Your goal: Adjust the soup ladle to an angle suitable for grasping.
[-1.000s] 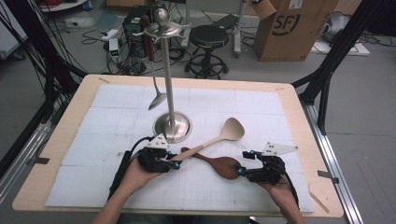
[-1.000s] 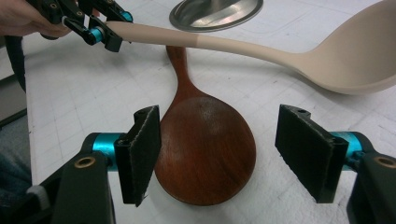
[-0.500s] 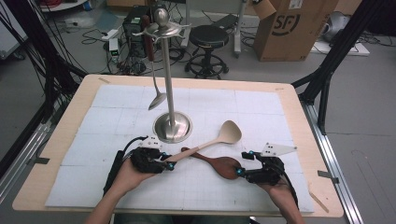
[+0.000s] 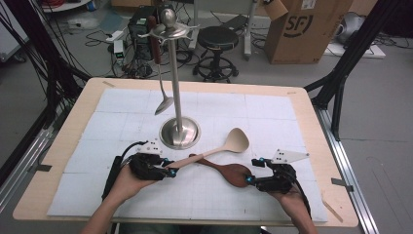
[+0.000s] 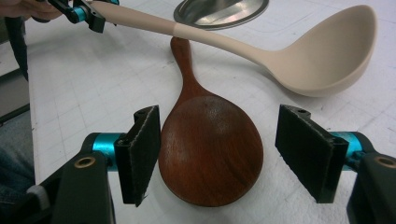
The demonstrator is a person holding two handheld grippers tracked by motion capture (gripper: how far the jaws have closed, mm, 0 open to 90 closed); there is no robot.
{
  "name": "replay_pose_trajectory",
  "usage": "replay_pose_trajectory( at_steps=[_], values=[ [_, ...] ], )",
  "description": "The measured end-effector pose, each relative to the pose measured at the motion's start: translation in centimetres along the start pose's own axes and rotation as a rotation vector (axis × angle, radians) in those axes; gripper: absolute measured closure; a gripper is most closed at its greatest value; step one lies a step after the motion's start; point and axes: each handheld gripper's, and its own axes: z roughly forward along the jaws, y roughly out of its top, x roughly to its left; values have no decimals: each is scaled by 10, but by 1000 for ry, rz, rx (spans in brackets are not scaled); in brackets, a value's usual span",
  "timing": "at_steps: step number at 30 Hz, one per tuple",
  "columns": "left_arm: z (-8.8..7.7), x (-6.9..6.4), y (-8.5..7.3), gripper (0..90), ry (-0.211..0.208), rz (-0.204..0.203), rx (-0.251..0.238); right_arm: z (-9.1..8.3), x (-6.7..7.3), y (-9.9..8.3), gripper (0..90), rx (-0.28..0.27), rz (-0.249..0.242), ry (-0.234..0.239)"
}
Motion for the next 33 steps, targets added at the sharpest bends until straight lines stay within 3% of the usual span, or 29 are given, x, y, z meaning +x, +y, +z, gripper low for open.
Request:
replay_pose_trajectory(
  at_steps=[33],
  values=[
    [-30, 8, -8, 685, -8, 15, 0, -1, 1, 0, 308, -5, -4, -3]
  ],
)
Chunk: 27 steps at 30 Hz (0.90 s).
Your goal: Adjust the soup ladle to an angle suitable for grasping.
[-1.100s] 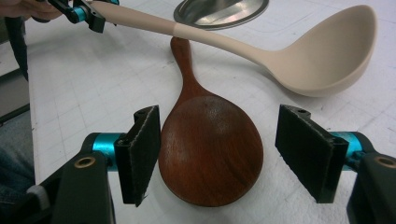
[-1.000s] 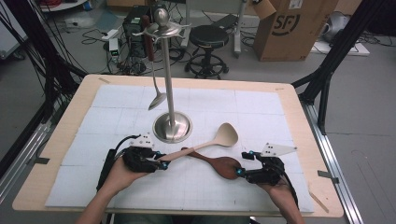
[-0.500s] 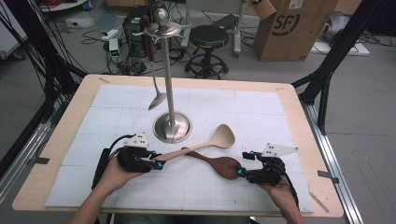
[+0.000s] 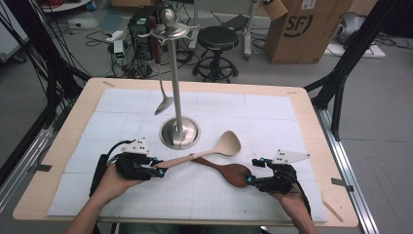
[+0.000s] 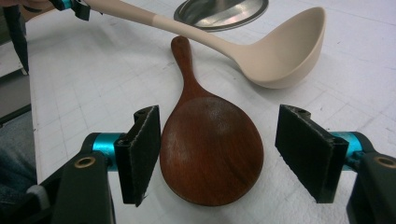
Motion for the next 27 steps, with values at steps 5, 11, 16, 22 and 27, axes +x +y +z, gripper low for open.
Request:
replay_pose_trajectory(
  at_steps=[5, 11, 16, 22, 27],
  values=[
    [-6, 1, -2, 685, -1, 2, 2, 1, 0, 0, 308, 2, -1, 2],
    [-11, 1, -5, 685, -4, 7, 8, 2, 2, 1, 307, 8, -6, 6],
    [-15, 1, -8, 685, -6, 10, 8, 3, 2, 1, 307, 12, -8, 8],
    [-18, 0, -9, 685, -12, 9, 7, 5, 3, 1, 307, 18, -14, 11],
    [-20, 0, -10, 685, -16, 15, 12, 5, 3, 1, 307, 20, -14, 12]
  ],
)
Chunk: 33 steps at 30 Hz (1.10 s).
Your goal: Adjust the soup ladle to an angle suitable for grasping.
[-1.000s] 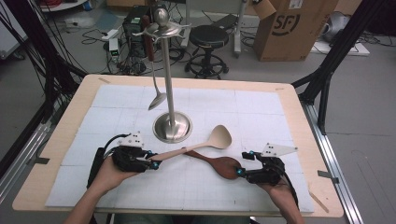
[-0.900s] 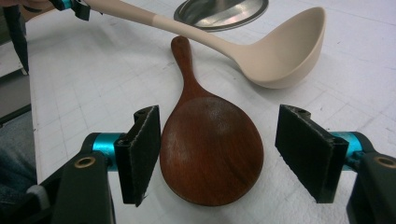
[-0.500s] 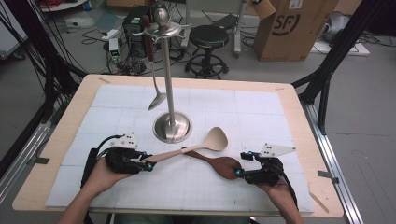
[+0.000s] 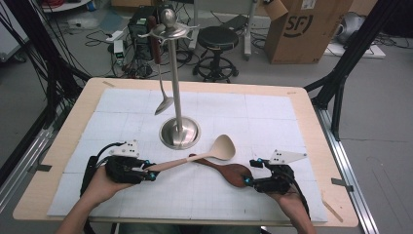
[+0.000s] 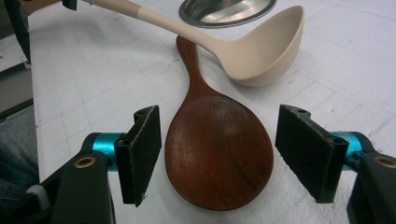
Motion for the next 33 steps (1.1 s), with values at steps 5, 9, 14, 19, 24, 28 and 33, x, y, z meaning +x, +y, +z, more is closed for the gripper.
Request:
replay_pose_trajectory(
  at_steps=[5, 9, 14, 19, 24, 28, 33],
  values=[
    [-2, -1, -2, 685, -3, 2, 4, 0, 0, 0, 308, 2, 2, 0],
    [-4, -2, -4, 685, -9, 3, 5, 0, 0, 0, 307, 1, -4, 1],
    [-6, -4, -6, 685, -15, 6, 5, 1, 1, 0, 307, 7, -1, 4],
    [-7, -4, -8, 685, -26, 13, 12, 2, 2, 0, 307, 9, -4, 4],
    [-8, -6, -8, 684, -32, 17, 17, 2, 1, 1, 307, 9, -4, 7],
    [-8, -8, -9, 684, -30, 21, 22, 3, 2, 1, 307, 10, -6, 5],
    [-9, -8, -7, 684, -30, 21, 14, 5, 6, 7, 307, -7, -20, 22]
  ],
)
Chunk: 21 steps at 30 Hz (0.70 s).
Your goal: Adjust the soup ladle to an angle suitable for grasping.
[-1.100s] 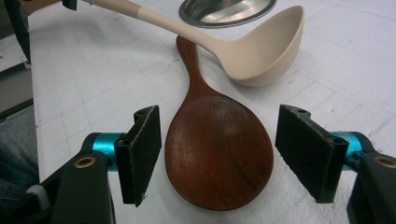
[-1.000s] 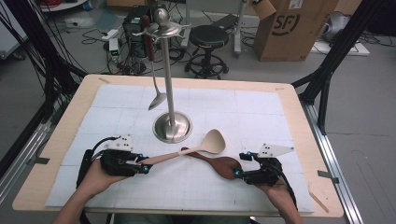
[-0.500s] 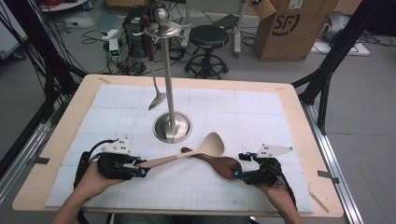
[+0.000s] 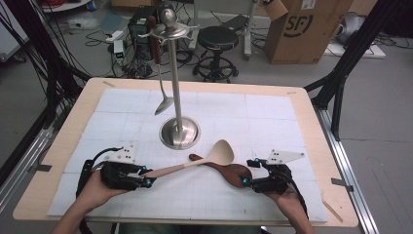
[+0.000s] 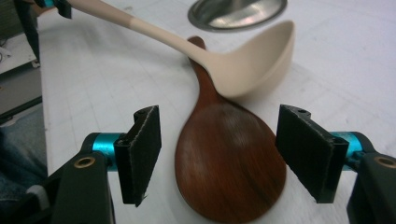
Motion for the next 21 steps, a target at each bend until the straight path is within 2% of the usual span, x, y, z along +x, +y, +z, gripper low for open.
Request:
replay_pose_trajectory(
  at_steps=[11, 21],
  values=[
    [0, 2, 6, 684, 2, 2, -14, 28, 9, 29, 298, 6, -57, 62],
    [2, 2, 15, 685, 7, 13, -25, 62, 17, 56, 297, 32, -125, 122]
  ],
)
